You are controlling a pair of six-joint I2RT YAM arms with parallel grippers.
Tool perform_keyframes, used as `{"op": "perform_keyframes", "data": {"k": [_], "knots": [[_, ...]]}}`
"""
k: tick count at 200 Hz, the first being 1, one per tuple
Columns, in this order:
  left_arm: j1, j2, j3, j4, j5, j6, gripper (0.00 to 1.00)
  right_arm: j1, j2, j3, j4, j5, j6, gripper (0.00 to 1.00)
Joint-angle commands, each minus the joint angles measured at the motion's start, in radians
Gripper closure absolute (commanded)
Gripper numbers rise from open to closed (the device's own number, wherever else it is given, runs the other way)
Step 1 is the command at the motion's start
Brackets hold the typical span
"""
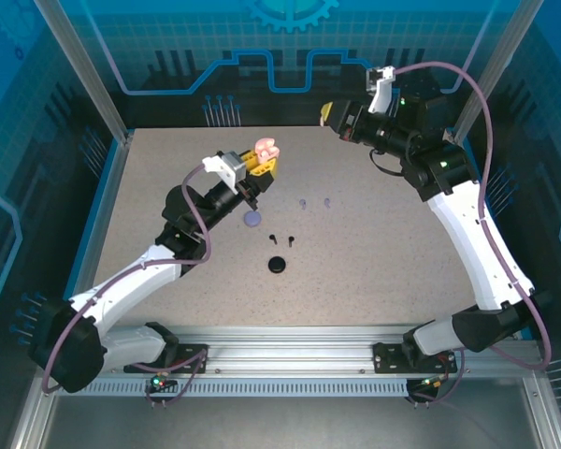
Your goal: Insert the wireless bluetooth earbuds into the charging case
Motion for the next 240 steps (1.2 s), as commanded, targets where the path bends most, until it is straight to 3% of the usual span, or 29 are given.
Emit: {"op": "perform_keyframes", "data": {"k": [1,44,96,157,240], "knots": [[-0.011,0.010,0.040,0.048,0.006,-0.018,1.00,0.038,-0.005,0.043,0.054,-0.031,0.020,0.87],[-0.011,0.019,0.051,0.054,0.005,-0.019,1.00,0.107,-0.021,0.043,0.093,-0.018,-0.008,0.87],[-0.013,0.032,0.061,0.069,0.003,-0.029,1.00,0.175,-0.082,-0.073,0.212,0.005,-0.042,0.87],[-0.014,0.035,0.068,0.074,0.010,-0.039,1.00,0.197,-0.097,-0.192,0.327,-0.003,-0.053,0.87],[-0.016,0.038,0.068,0.075,0.010,-0.038,1.00,0.218,-0.034,-0.192,0.360,-0.025,-0.031,0.88]]}}
